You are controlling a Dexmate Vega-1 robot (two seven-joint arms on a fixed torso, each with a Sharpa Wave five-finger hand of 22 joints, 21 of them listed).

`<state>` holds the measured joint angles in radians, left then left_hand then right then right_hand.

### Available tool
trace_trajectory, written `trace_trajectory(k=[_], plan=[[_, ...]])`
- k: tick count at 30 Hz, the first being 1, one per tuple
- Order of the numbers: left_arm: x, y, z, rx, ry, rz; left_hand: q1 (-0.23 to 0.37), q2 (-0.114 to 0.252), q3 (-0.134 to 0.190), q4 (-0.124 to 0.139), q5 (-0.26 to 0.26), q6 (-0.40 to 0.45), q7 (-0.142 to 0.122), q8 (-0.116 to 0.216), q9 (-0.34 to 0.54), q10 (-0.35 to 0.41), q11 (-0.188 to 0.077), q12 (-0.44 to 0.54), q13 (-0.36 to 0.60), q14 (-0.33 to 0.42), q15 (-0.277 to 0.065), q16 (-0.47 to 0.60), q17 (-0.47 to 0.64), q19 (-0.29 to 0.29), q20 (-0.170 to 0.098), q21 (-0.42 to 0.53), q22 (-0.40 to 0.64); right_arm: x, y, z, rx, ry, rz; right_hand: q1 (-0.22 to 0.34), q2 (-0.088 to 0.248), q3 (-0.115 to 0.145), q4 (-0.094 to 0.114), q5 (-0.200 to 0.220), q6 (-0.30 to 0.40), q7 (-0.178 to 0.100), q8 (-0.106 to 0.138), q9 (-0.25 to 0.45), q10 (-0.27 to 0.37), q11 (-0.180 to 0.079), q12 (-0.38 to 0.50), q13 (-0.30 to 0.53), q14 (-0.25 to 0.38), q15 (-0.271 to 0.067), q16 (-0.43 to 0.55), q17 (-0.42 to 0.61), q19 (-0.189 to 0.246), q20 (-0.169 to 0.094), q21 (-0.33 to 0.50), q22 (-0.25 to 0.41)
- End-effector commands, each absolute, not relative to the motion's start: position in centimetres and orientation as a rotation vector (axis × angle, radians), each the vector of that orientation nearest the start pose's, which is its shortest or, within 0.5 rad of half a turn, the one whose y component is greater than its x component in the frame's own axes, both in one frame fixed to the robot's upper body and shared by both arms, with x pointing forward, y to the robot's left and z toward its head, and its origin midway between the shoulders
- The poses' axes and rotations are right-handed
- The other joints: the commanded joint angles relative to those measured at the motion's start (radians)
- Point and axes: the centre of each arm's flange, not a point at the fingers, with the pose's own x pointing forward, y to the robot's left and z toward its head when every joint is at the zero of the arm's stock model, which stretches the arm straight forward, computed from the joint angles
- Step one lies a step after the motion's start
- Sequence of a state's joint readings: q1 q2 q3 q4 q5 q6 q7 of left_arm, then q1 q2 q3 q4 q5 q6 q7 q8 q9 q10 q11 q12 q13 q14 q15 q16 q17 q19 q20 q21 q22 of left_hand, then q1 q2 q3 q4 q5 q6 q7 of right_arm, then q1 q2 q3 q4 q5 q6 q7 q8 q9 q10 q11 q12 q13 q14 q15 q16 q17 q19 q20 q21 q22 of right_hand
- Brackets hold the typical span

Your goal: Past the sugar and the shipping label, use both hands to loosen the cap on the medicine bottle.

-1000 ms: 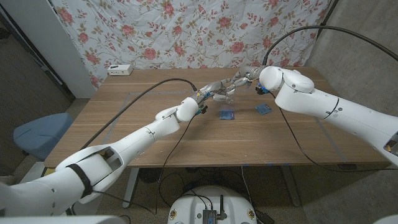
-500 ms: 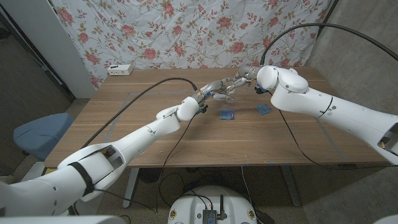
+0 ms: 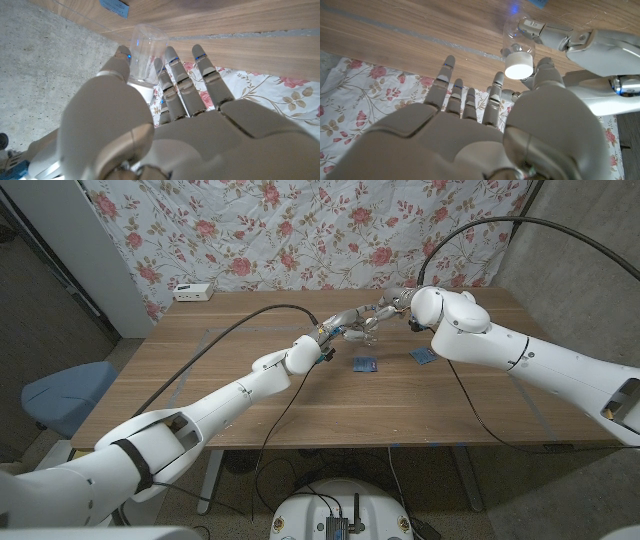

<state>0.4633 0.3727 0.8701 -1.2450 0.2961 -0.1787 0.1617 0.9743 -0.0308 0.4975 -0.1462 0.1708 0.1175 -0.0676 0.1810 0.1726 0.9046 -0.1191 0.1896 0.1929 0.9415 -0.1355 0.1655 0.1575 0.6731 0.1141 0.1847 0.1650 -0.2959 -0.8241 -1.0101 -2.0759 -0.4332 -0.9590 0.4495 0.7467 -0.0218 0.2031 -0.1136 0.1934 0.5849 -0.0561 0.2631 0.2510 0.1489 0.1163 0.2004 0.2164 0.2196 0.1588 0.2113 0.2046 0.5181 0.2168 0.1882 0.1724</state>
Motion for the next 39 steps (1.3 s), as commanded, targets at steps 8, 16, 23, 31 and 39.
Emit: trace_trajectory(k=[8, 16, 23, 31, 39], plan=[[65.16, 4.54, 3.34, 1.022, -0.876, -0.319, 0.002, 0.007, 0.012, -0.002, 0.004, 0.001, -0.003, 0.004, 0.002, 0.031, -0.023, 0.008, 0.004, 0.006, -0.051, 0.007, 0.002, -0.002, -0.003, 0.001, 0.002, 56.57, -15.38, 10.19, -1.46, -0.214, 0.028, 0.03, 0.006, 0.018, -0.02, 0.006, 0.039, -0.015, 0.028, 0.012, 0.026, 0.001, 0.012, 0.005, 0.022, -0.01, 0.011, 0.001, 0.018, -0.002, 0.008, 0.002], [65.02, 4.58, 3.24, 1.021, -0.877, -0.318, 0.002, 0.006, 0.013, -0.002, 0.004, 0.002, -0.004, 0.004, 0.001, 0.031, -0.023, 0.008, 0.004, 0.006, -0.052, 0.007, 0.002, -0.002, -0.004, 0.001, 0.002, 56.47, -15.3, 10.12, -1.464, -0.218, 0.022, 0.048, 0.01, 0.031, -0.032, 0.003, 0.074, -0.028, 0.048, 0.019, 0.034, -0.003, 0.013, 0.005, 0.036, -0.016, 0.014, 0.002, 0.028, -0.003, 0.01, 0.002], [64.85, 4.64, 3.13, 1.021, -0.874, -0.318, 0.0, 0.005, 0.015, -0.001, 0.004, 0.001, -0.002, 0.004, 0.001, 0.03, -0.025, 0.007, 0.004, 0.007, -0.052, 0.007, 0.002, -0.002, -0.003, 0.001, 0.002, 56.32, -15.2, 9.99, -1.464, -0.226, 0.013, 0.059, 0.015, 0.041, -0.037, 0.002, 0.097, -0.037, 0.063, 0.024, 0.043, -0.007, 0.015, 0.005, 0.041, -0.024, 0.016, 0.003, 0.035, -0.003, 0.011, 0.002], [64.81, 4.67, 3.0, 1.021, -0.872, -0.32, -0.001, 0.004, 0.017, -0.001, 0.004, 0.002, -0.002, 0.004, 0.002, 0.032, -0.022, 0.008, 0.004, 0.007, -0.051, 0.007, 0.002, -0.002, -0.003, 0.001, 0.002, 56.27, -15.21, 9.82, -1.462, -0.226, 0.01, 0.07, 0.02, 0.052, -0.042, 0.0, 0.118, -0.048, 0.076, 0.028, 0.057, -0.012, 0.018, 0.005, 0.057, -0.04, 0.021, 0.005, 0.044, -0.004, 0.013, 0.002], [64.8, 4.68, 2.92, 1.019, -0.87, -0.322, -0.001, 0.004, 0.018, -0.001, 0.004, 0.002, -0.003, 0.004, 0.001, 0.03, -0.021, 0.007, 0.004, 0.008, -0.052, 0.008, 0.002, -0.002, -0.004, 0.001, 0.002, 56.24, -15.15, 9.66, -1.461, -0.225, 0.005, 0.082, 0.025, 0.061, -0.046, -0.001, 0.137, -0.059, 0.086, 0.028, 0.063, -0.016, 0.019, 0.004, 0.062, -0.045, 0.022, 0.006, 0.05, -0.004, 0.013, 0.002]])
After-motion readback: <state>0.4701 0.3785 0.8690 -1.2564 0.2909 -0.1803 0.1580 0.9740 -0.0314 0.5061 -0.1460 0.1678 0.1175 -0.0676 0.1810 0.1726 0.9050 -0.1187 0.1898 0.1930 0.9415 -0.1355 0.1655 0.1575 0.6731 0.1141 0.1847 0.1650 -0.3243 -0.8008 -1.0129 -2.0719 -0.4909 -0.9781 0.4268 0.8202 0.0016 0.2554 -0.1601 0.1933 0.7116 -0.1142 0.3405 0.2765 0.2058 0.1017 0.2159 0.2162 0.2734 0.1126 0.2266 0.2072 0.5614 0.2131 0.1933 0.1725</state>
